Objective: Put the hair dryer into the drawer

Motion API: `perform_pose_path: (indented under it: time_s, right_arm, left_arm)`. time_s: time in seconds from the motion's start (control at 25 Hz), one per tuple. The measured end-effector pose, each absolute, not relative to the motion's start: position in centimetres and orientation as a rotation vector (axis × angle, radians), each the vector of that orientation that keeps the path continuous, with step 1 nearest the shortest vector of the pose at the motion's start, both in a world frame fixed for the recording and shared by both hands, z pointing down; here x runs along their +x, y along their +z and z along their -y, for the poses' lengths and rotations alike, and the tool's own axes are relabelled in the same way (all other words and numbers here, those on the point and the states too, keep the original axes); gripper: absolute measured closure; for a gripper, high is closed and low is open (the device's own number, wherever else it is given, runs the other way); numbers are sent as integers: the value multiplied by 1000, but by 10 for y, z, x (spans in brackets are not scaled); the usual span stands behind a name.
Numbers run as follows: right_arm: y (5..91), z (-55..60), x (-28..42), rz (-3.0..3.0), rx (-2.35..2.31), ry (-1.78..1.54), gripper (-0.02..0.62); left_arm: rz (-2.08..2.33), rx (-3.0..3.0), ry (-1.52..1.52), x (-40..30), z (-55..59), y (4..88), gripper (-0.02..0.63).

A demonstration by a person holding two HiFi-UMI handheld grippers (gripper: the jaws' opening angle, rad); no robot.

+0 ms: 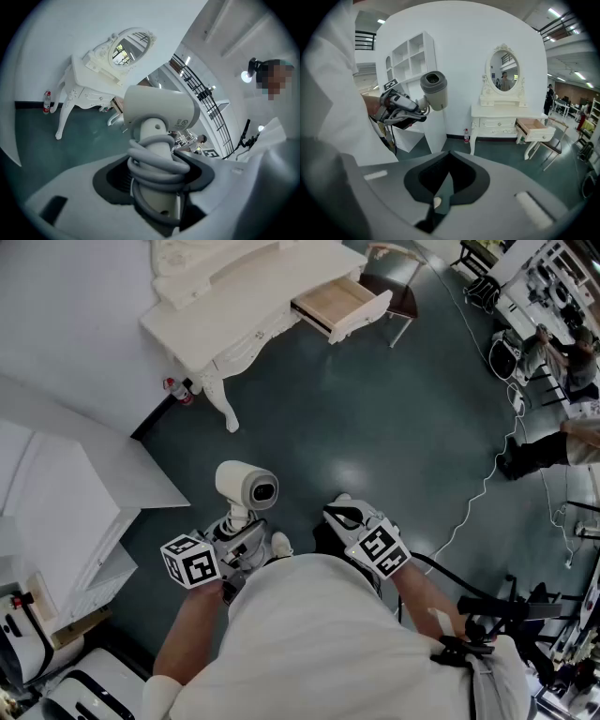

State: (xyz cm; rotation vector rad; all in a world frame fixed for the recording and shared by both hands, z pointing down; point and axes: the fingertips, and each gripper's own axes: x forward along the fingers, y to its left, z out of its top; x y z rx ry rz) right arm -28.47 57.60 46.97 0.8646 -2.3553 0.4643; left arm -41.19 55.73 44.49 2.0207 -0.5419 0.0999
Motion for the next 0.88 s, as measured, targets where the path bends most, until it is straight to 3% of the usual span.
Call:
perform_pose_path:
  time_s: [0.32,0.76,0.88]
  right_arm:
    - [465,-580,-276,2334,911,453,597]
    - [482,-522,-189,2369,952,483,594]
    - [479,-488,-153,2373,941,460,515]
  left_arm:
    - [531,2027,121,-409,-555,448,339]
    - [559,2044,205,-325,-491,460,339]
    - [584,2051,222,-288,-455,459,339]
